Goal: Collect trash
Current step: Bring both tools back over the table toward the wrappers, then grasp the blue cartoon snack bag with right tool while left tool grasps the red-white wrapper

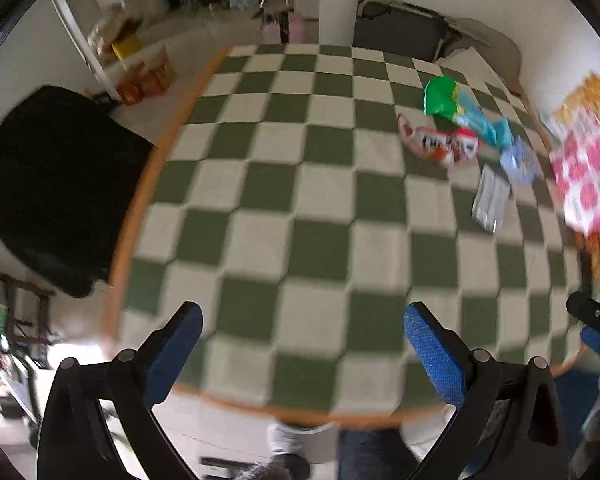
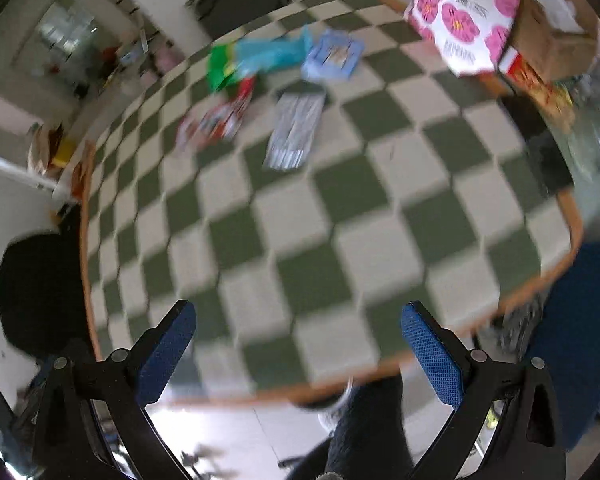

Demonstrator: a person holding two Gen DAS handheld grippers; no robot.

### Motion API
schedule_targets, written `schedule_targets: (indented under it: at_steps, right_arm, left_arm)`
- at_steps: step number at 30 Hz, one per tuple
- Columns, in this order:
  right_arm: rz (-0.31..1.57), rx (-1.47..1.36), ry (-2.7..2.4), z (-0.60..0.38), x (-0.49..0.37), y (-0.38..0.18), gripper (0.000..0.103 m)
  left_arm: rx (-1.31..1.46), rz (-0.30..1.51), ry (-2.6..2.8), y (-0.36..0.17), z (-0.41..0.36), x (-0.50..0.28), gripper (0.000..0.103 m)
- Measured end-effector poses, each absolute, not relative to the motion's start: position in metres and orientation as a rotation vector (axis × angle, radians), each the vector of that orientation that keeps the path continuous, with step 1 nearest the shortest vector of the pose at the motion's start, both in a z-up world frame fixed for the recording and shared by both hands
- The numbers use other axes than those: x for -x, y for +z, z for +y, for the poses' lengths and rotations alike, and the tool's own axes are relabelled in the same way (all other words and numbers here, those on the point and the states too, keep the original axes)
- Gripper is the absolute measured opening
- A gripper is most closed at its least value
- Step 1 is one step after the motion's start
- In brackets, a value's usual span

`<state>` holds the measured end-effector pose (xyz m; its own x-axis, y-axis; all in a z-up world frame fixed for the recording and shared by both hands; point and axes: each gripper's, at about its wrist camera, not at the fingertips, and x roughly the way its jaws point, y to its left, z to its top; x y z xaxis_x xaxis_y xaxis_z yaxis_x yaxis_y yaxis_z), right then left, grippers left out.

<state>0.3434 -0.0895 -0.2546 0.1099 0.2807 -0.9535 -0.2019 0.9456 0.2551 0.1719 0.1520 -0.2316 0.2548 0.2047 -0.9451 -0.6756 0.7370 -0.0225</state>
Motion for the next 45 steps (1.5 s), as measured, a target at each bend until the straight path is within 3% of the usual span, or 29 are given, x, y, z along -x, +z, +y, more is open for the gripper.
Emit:
schedule_targets:
  at_steps: [7, 11, 16, 17, 19, 21, 22, 23, 24, 26, 27, 28, 29, 35, 45]
  right_arm:
    - [1.474, -0.101, 0.264, -0.071, -0.53, -0.309, 0.103]
    - [1.5, -0.089, 0.238, -0.055, -0.596, -0.343, 0.103]
    - [1.538, -0.097, 0.21, -0.042, -0.644, -0.379, 0.103]
    - [1.541, -0.096, 0.204, -0.039, -0.649, -0.384, 0.103]
    - [1.551, -0.118, 0.2, -0.034, -0.658, -0.395, 0.103]
    - [1.563, -0.128, 0.183, -0.03, -0.665, -0.403, 0.103]
    - [1.564, -0.13, 0.179, -0.029, -0.666, -0.405, 0.103]
    - [1.56, -0.121, 0.175, -0.026, -0.667, -0.406, 0.099]
    - [1.546, -0.1, 0.171, -0.022, -0.666, -0.405, 0.095]
    - [1.518, -0.052, 0.166, -0.017, -0.665, -0.401, 0.065]
    - [1.513, -0.037, 0.17, -0.015, -0.663, -0.399, 0.057]
    - [1.519, -0.04, 0.178, -0.014, -0.662, -0.398, 0.038]
    - [1.525, -0.04, 0.177, -0.015, -0.66, -0.397, 0.031]
    - [1.506, -0.027, 0.218, -0.017, -0.641, -0.381, 0.02]
    - [1.438, 0.013, 0.35, -0.017, -0.593, -0.334, 0.018]
  left_arm:
    - [0.637, 1.256, 0.557, -0.286, 0.199, -0.324, 0.102]
    - [0.709, 1.297, 0.511, -0.322, 0.216, -0.384, 0.085]
    - [0.672, 1.355, 0.476, -0.352, 0.216, -0.433, 0.081]
    - [0.662, 1.362, 0.474, -0.354, 0.213, -0.438, 0.07]
    - [0.636, 1.36, 0.494, -0.354, 0.207, -0.444, 0.058]
    - [0.605, 1.334, 0.498, -0.347, 0.2, -0.445, 0.032]
    - [0.569, 1.323, 0.517, -0.341, 0.196, -0.445, 0.026]
    - [0.538, 1.316, 0.528, -0.336, 0.194, -0.445, 0.01]
    - [0.522, 1.312, 0.529, -0.332, 0.192, -0.444, 0.001]
    - [0.521, 1.309, 0.518, -0.326, 0.188, -0.44, 0.0]
    - [0.504, 1.302, 0.518, -0.321, 0.185, -0.437, 0.0]
    - [0.494, 1.295, 0.517, -0.318, 0.182, -0.435, 0.0]
    - [0.489, 1.293, 0.513, -0.314, 0.179, -0.431, 0.0]
    - [0.461, 1.252, 0.506, -0.284, 0.171, -0.41, 0.0]
    - [0.402, 1.181, 0.533, -0.241, 0.171, -0.391, 0.0]
